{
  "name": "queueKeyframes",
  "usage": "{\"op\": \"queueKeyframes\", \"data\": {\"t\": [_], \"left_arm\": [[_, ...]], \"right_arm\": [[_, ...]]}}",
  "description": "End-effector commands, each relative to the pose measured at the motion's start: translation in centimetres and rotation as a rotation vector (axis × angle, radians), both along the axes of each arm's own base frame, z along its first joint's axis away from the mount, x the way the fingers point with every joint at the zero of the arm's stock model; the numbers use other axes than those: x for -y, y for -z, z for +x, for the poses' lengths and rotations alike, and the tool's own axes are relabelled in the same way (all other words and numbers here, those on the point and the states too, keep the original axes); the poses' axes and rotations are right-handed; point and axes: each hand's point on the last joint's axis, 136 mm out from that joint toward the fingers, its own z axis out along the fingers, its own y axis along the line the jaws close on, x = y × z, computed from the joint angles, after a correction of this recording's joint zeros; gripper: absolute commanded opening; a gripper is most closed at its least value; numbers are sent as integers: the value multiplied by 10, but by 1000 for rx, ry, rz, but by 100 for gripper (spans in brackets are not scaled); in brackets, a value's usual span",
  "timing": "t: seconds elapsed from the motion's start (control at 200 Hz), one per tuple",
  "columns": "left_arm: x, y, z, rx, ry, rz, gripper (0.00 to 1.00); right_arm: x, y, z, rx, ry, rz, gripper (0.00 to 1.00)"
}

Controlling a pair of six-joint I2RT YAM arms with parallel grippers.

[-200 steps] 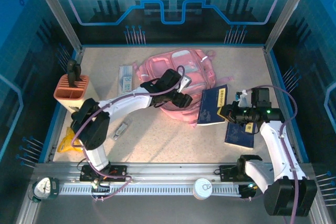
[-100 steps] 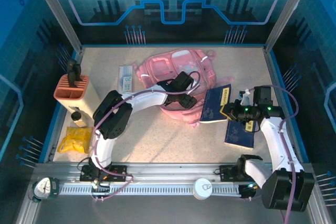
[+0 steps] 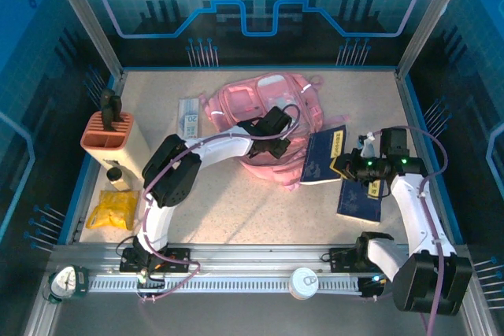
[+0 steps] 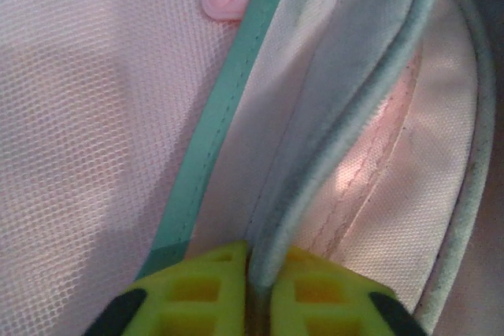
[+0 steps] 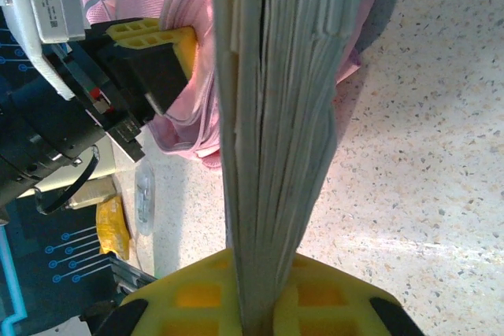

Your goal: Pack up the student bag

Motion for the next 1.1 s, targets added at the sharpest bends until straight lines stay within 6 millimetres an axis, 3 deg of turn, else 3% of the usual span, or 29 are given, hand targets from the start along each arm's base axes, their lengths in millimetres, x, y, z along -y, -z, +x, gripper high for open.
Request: {"op": "queueKeyframes", "data": {"t": [0.0,0.15,0.18,0.395,0.645,0.825,0.941,1.096], "left_arm": [[-18,-58,9,54,-103,-66,5],[-21,-101,6,112,-107,-132,0],[-22,-108,6,120,-110,-140,0],[-26,-141,9,142,-156,-178,0],[-25,-198,8,199,-193,-309,0],[-26,-218,8,234,-191,-348,0],[-35,-226,13,255,-228,-336,0],[-41,-228,19,254,-238,-362,0]], "right_arm": [[3,-20,5,58,-20,-12,0],[4,-23,4,54,-32,-29,0],[6,-32,7,74,-30,-44,0],[6,-30,3,32,-48,-75,0],[-36,-34,9,58,-161,-2,0],[-79,-30,19,29,-237,107,0],[-71,-17,10,8,-213,-1,0],[-31,-18,2,45,-79,-40,0]]}}
